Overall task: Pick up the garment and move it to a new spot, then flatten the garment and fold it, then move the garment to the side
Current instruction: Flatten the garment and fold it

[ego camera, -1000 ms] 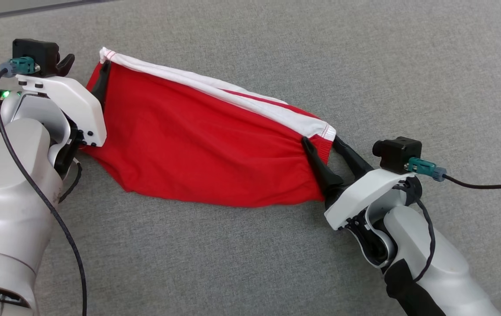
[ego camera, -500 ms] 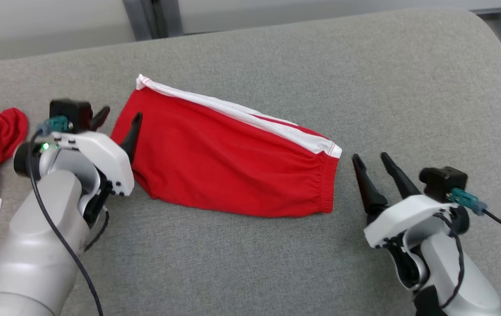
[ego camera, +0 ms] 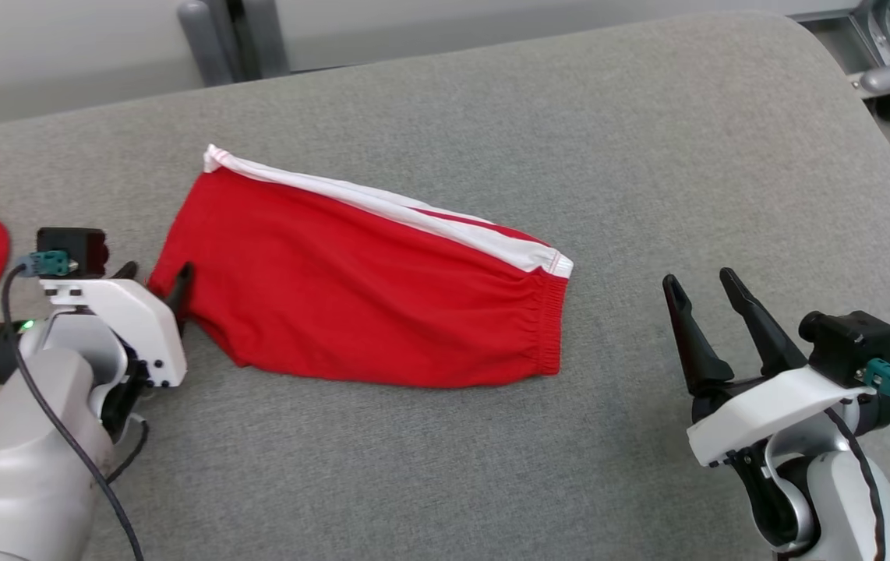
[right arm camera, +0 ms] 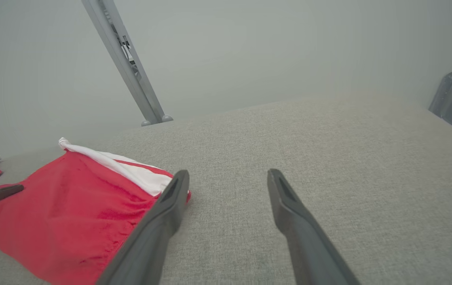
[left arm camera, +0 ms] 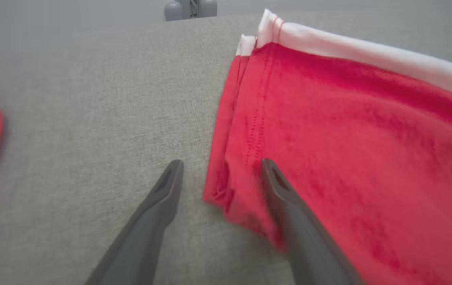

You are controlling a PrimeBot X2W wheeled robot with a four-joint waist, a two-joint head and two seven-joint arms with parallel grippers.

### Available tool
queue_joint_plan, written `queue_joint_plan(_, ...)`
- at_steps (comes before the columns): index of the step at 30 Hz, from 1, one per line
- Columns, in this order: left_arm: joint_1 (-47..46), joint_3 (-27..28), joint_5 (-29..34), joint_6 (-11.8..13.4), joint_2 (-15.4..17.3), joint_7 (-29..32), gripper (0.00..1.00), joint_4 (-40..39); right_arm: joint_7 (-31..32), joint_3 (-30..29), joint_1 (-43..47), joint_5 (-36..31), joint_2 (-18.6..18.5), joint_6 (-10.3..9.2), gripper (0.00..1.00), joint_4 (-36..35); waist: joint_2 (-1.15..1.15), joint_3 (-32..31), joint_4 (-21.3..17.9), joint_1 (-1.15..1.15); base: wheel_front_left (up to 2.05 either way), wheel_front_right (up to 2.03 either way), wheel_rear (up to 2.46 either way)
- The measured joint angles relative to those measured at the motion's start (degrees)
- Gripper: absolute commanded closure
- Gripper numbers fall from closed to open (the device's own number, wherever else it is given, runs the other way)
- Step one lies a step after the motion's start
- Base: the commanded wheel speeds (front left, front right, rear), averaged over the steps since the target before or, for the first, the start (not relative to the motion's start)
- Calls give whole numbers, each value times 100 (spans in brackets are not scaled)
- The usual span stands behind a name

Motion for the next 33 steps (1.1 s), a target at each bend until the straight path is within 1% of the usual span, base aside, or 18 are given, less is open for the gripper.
queue_joint_plan(2,-34,22,-49,36,91,154,0,137,131,-14,143,15,-3,0,0,-311,0,86,-104,0,0,0,0)
queue_joint_plan(7,-163,23,-118,2,125,372,0,210,248,-67,291,36,-3,0,0,-604,0,160,-203,0,0,0,0)
queue_joint_plan(8,-163,14,-134,-15,131,386,2,211,267,-75,309,36,-3,0,0,-645,0,160,-210,0,0,0,0)
queue_joint_plan(9,-166,8,-162,-19,123,426,50,210,279,-80,324,40,-2,0,0,-678,0,156,-214,0,0,0,0)
queue_joint_plan(10,-169,0,-190,-23,98,482,76,208,292,-83,339,46,-1,0,0,-706,0,151,-215,0,0,0,0)
queue_joint_plan(11,-170,-15,-219,-41,77,545,96,198,299,-91,353,53,-2,0,0,-731,0,145,-211,0,0,0,0)
queue_joint_plan(12,-171,-42,-241,-47,58,594,100,178,301,-92,366,55,-3,0,0,-748,0,138,-205,0,0,0,0)
queue_joint_plan(19,-103,-245,-305,-90,-24,691,100,-68,339,-110,384,60,-1,0,0,-793,0,49,-99,0,0,0,0)
queue_joint_plan(23,13,-250,-365,-99,-27,477,100,-269,359,-169,454,53,-2,0,0,-789,0,-50,32,0,0,0,0)
queue_joint_plan(27,300,-144,-476,-96,-14,121,100,-546,425,-238,533,8,-2,0,0,-823,0,-183,193,0,0,0,0)
queue_joint_plan(30,654,-62,-560,-7,-10,-140,100,-884,497,-348,626,-18,-1,0,0,-870,0,-283,344,0,0,0,0)
queue_joint_plan(33,1101,-9,-623,166,1,-319,100,-1341,577,-447,709,-114,-1,0,0,-942,0,-389,508,0,0,0,0)
